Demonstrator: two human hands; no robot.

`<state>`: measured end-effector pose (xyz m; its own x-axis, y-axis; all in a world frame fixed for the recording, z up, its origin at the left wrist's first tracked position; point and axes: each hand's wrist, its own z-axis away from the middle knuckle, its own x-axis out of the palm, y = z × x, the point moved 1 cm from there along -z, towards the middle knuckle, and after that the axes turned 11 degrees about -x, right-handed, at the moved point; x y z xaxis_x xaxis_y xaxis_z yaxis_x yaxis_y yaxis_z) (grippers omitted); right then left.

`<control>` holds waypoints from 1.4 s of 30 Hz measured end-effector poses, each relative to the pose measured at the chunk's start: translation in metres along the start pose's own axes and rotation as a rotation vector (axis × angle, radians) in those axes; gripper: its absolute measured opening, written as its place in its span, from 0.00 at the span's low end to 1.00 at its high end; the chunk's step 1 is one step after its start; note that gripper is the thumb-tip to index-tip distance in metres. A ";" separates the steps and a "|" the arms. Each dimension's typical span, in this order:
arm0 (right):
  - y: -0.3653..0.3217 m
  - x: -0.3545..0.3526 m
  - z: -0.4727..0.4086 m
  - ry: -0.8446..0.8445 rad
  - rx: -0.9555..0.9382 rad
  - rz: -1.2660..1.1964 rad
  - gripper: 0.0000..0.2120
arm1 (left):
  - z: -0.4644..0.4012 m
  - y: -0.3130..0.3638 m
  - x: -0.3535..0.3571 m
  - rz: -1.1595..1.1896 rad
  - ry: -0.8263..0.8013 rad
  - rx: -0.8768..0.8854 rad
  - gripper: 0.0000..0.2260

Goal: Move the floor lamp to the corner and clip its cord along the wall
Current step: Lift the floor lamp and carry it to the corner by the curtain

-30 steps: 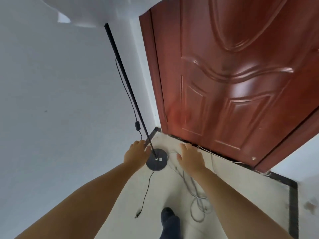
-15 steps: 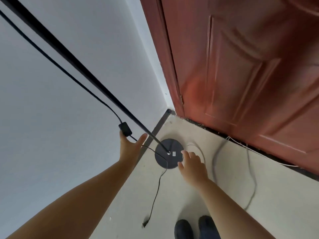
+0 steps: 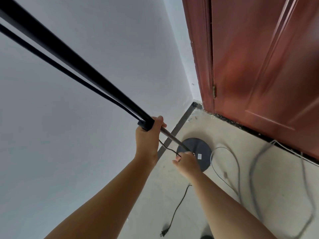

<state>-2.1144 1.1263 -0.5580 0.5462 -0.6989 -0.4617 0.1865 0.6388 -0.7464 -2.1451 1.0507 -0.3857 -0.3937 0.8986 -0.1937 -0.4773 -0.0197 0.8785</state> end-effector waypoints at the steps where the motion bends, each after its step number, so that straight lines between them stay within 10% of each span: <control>1: 0.008 0.004 0.004 -0.044 0.038 0.017 0.16 | 0.000 0.001 0.000 0.006 -0.006 -0.003 0.08; 7: 0.072 -0.018 0.040 0.184 0.432 -0.353 0.21 | -0.004 0.007 -0.003 0.000 -0.022 -0.042 0.08; 12: 0.008 -0.060 0.023 0.505 0.083 -0.914 0.16 | -0.010 0.008 -0.005 0.018 -0.031 -0.053 0.09; 18: -0.039 -0.046 -0.014 0.116 -0.474 -0.025 0.22 | -0.011 0.007 -0.014 0.059 -0.062 -0.062 0.09; 21: -0.050 -0.040 -0.024 0.055 -0.357 -0.034 0.09 | -0.004 0.004 -0.024 0.079 -0.057 -0.069 0.09; 31: -0.122 -0.031 0.052 -0.199 -0.188 0.071 0.24 | 0.076 0.024 -0.087 0.116 -0.050 -0.115 0.09; 42: -0.277 -0.006 0.221 -0.434 -0.404 0.188 0.16 | 0.235 0.116 -0.223 0.283 0.161 -0.042 0.12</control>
<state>-1.9889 1.0250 -0.2421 0.8378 -0.3377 -0.4289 -0.2224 0.5063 -0.8332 -1.9280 0.9506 -0.1384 -0.6332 0.7738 -0.0142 -0.3620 -0.2799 0.8892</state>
